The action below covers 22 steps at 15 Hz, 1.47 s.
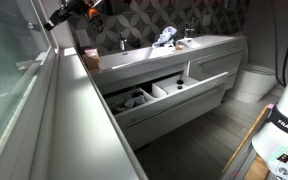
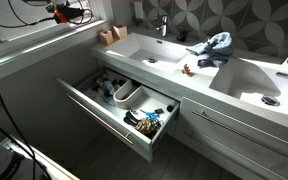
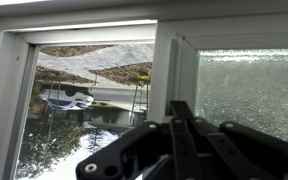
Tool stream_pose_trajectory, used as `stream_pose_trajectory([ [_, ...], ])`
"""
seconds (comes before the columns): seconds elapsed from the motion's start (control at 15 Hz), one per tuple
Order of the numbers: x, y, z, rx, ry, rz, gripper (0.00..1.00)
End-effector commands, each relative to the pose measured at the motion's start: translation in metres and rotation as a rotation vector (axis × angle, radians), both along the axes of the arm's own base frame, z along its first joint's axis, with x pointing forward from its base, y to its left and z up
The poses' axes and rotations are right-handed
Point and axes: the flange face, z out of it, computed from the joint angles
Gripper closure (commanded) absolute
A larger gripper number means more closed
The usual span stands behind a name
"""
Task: Slide the window to the right
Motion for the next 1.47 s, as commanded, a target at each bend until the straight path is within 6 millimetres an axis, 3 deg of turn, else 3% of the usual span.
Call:
stream_pose_trajectory([
  [0.0,0.002,-0.001,0.000,-0.002,-0.007,0.002,0.99],
  [0.53,0.006,-0.001,0.001,-0.003,-0.016,0.002,1.00],
  [1.0,0.039,0.006,-0.003,0.028,-0.034,-0.046,1.00],
  [1.4,0.066,-0.004,0.003,0.065,-0.051,-0.105,1.00],
])
